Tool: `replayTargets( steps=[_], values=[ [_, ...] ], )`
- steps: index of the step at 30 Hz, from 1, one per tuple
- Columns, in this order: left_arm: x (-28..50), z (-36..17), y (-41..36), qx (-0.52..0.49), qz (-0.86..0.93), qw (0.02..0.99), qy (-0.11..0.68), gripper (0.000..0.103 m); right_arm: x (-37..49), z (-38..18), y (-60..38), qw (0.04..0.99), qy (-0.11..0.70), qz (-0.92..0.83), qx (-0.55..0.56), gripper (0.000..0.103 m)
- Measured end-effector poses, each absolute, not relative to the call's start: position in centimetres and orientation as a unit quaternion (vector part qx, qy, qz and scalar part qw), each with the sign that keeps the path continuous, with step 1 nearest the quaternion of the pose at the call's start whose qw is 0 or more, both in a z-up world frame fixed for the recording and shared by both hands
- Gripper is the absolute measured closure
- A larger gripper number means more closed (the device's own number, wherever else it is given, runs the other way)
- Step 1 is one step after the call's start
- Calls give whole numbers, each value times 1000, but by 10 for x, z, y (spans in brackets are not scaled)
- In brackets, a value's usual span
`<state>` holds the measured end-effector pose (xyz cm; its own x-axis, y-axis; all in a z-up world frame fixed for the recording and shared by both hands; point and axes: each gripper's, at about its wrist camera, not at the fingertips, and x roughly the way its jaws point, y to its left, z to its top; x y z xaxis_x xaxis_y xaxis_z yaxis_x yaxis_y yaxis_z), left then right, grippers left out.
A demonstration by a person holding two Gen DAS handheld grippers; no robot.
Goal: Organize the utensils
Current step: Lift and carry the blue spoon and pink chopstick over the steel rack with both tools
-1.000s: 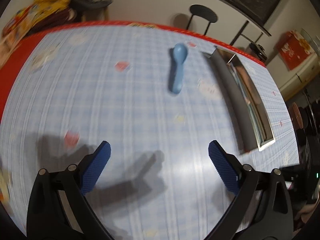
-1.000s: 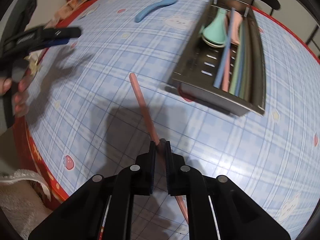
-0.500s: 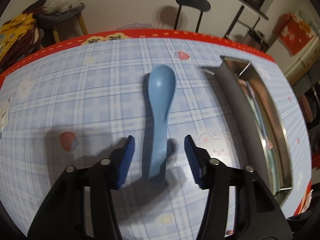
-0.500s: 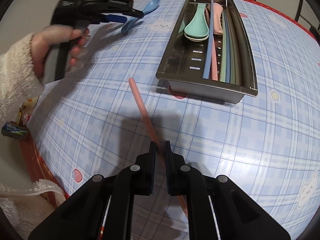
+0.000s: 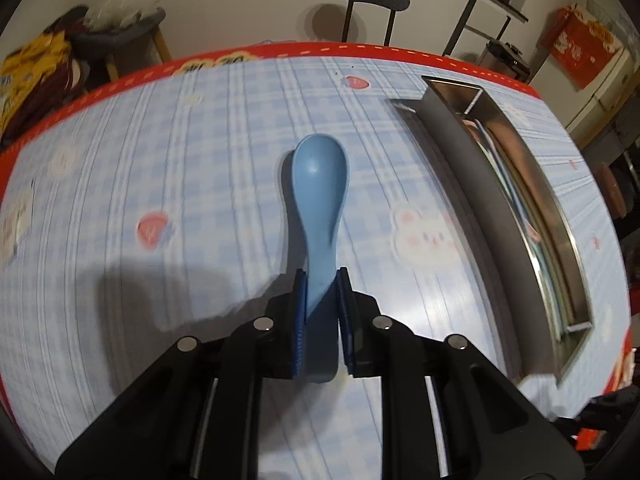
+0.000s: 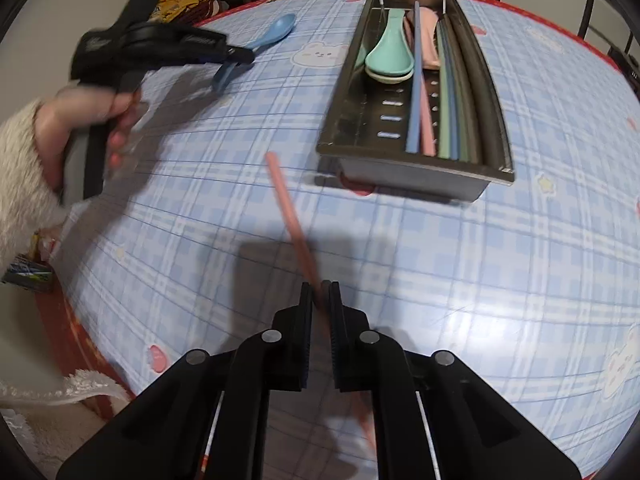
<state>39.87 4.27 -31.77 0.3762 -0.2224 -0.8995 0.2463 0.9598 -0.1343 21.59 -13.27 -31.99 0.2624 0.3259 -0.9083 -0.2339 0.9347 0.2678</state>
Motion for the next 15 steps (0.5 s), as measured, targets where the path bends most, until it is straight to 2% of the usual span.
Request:
replayTargets(
  steps=[2,9,15],
  values=[
    [383,-314,51,-8,-146,827,543,85,211,-318,-129,795,576,184,46,103],
    [311,-311,71,-35,-159,816,554,85,197,-320,-121,789,579,192,64,102],
    [266,-320,76,-38,-157,806,569,85,188,-318,-103,801,570,184,11,102]
  ],
)
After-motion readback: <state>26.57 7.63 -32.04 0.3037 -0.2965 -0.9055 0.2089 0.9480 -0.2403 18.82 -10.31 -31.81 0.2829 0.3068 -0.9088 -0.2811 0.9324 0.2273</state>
